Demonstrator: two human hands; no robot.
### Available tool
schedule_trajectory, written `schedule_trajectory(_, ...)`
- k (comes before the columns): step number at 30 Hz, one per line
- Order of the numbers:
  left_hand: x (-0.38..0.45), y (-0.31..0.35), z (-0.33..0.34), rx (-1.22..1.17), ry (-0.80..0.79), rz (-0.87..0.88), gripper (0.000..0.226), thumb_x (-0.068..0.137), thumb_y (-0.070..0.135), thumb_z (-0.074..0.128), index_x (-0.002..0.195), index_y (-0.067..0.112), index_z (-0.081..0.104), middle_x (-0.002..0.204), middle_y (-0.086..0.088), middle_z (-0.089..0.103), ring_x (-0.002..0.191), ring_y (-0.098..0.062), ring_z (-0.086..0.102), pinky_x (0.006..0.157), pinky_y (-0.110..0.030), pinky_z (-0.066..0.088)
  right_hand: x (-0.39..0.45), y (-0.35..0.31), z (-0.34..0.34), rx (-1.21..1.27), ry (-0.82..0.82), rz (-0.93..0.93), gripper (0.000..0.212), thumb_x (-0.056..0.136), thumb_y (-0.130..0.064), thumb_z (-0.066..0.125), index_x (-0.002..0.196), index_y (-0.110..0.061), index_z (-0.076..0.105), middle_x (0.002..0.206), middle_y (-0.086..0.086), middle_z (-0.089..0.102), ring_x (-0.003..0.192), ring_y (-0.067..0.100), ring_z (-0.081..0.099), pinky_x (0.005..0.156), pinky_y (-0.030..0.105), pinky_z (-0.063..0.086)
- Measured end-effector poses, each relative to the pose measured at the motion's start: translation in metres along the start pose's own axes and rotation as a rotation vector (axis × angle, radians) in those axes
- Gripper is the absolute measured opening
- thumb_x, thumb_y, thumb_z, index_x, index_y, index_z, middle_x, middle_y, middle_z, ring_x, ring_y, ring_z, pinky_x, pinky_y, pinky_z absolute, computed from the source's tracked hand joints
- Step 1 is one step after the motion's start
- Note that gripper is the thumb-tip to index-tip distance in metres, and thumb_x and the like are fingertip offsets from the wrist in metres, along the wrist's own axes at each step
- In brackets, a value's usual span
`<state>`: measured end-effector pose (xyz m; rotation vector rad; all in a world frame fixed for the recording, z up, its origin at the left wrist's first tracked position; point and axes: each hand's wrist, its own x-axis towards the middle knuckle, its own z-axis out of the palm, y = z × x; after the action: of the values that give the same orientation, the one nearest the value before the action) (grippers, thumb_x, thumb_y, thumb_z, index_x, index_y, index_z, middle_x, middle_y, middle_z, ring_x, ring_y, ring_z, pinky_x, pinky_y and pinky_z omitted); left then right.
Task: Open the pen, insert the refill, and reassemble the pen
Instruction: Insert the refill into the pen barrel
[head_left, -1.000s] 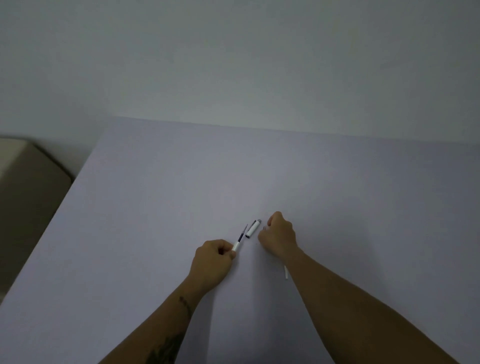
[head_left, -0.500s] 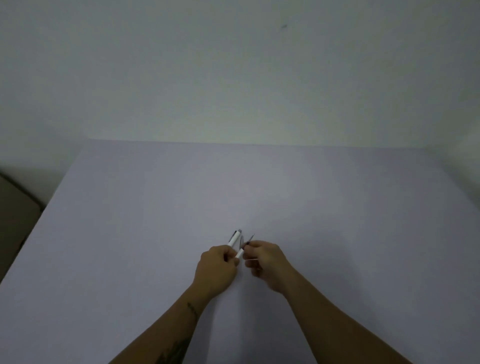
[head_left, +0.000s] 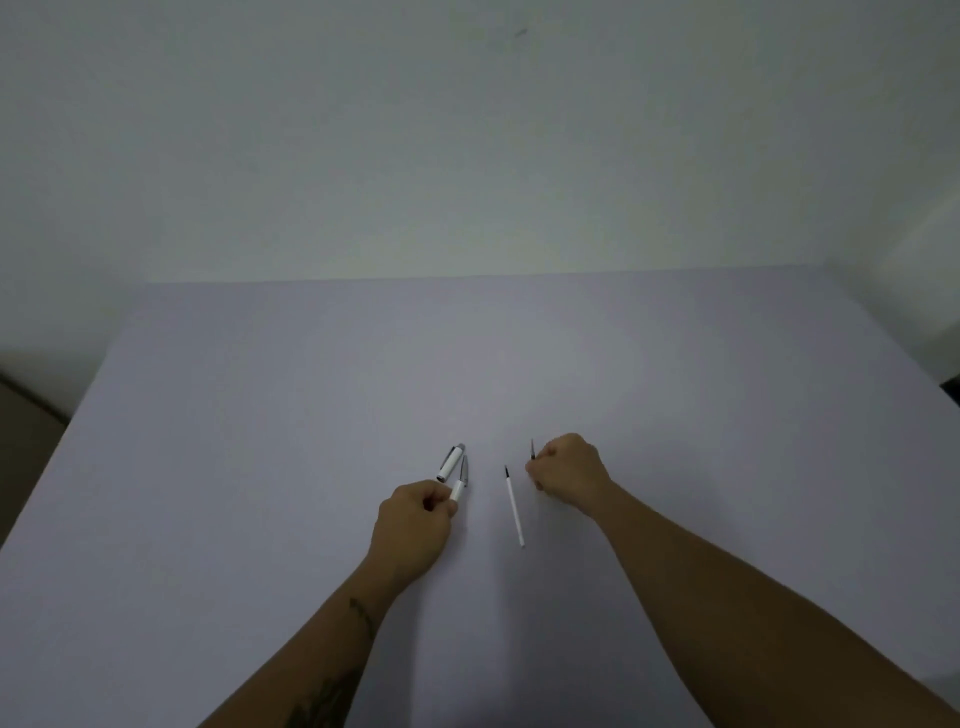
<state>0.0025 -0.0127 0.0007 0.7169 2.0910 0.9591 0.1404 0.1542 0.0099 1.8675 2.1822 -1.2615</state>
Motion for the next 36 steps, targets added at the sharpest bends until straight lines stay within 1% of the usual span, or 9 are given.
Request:
schedule_trajectory(3,-0.001,-0.001,0.000,-0.027,-0.005,-0.008,0.011,0.088,0.018,0.061,0.083,0.017,0.072,0.069,0.002,0.064,0.058,-0.013,0.054,0.056,-0.023,0.045,-0.002,0.015,0.010,-0.209,-0.002,0.029,0.025,0.078,-0.023,0.065,0.093,-0.004,0.072,0.095,0.014,0.072,0.091,0.032,0.069,0.077,0.032,0.056)
schedule_trajectory(10,-0.001,-0.009,0.004,-0.056,-0.020,-0.039,0.013,0.089,0.021,0.061,0.080,0.022,0.072,0.067,0.005,0.064,0.055,-0.007,0.053,0.051,-0.016,0.042,-0.004,0.027,0.023,-0.279,0.089,0.000,0.029,0.081,-0.033,0.064,0.094,-0.007,0.070,0.096,0.013,0.070,0.089,0.032,0.069,0.071,0.030,0.052)
schedule_trajectory(19,-0.005,-0.012,0.007,-0.116,-0.036,-0.057,0.018,0.089,0.020,0.061,0.076,0.028,0.071,0.072,0.004,0.066,0.062,-0.010,0.055,0.057,-0.020,0.044,-0.020,0.007,0.044,-0.331,0.114,-0.134,0.018,0.080,-0.033,0.059,0.082,-0.015,0.057,0.097,0.009,0.066,0.088,0.032,0.065,0.068,0.028,0.042)
schedule_trajectory(22,-0.005,-0.012,0.003,-0.108,-0.019,-0.065,0.015,0.087,0.019,0.062,0.077,0.023,0.072,0.068,0.004,0.062,0.060,-0.011,0.052,0.057,-0.023,0.043,-0.021,0.007,0.057,-0.427,0.132,-0.146,0.017,0.083,-0.031,0.057,0.092,-0.017,0.060,0.104,0.007,0.065,0.095,0.029,0.066,0.068,0.028,0.040)
schedule_trajectory(27,-0.009,-0.014,-0.005,-0.102,0.039,-0.085,0.014,0.085,0.017,0.063,0.073,0.021,0.068,0.063,0.007,0.057,0.059,-0.011,0.049,0.055,-0.023,0.039,-0.025,0.007,0.064,-0.450,0.105,-0.126,0.018,0.085,-0.021,0.057,0.099,-0.013,0.064,0.107,0.009,0.067,0.099,0.029,0.066,0.074,0.031,0.047)
schedule_trajectory(29,-0.010,-0.012,-0.009,-0.101,0.061,-0.091,0.015,0.084,0.015,0.063,0.072,0.021,0.067,0.064,0.007,0.058,0.059,-0.011,0.049,0.055,-0.023,0.038,-0.028,-0.001,0.060,-0.353,0.092,-0.102,0.018,0.085,-0.021,0.054,0.097,-0.011,0.063,0.104,0.011,0.066,0.099,0.033,0.066,0.076,0.032,0.048)
schedule_trajectory(31,-0.009,-0.010,-0.012,-0.119,0.063,-0.094,0.012,0.084,0.013,0.062,0.078,0.019,0.071,0.068,0.005,0.061,0.061,-0.010,0.051,0.057,-0.023,0.039,-0.031,-0.015,0.054,-0.155,0.099,-0.111,0.014,0.085,-0.022,0.052,0.080,-0.012,0.061,0.085,0.008,0.066,0.085,0.033,0.065,0.070,0.030,0.046)
schedule_trajectory(33,-0.009,-0.007,-0.014,-0.136,0.053,-0.088,0.013,0.084,0.011,0.061,0.083,0.017,0.073,0.072,0.002,0.064,0.064,-0.012,0.054,0.060,-0.023,0.043,-0.035,-0.034,0.049,0.056,0.127,-0.176,0.024,0.085,-0.022,0.052,0.062,-0.015,0.051,0.064,0.002,0.061,0.068,0.028,0.061,0.061,0.031,0.045)
schedule_trajectory(36,-0.008,-0.004,-0.014,-0.153,0.039,-0.075,0.016,0.084,0.009,0.061,0.085,0.016,0.074,0.076,-0.001,0.067,0.069,-0.015,0.058,0.068,-0.026,0.049,-0.043,-0.057,0.041,0.288,0.146,-0.270,0.023,0.085,-0.021,0.056,0.062,-0.017,0.057,0.061,0.002,0.069,0.062,0.021,0.069,0.059,0.033,0.055)
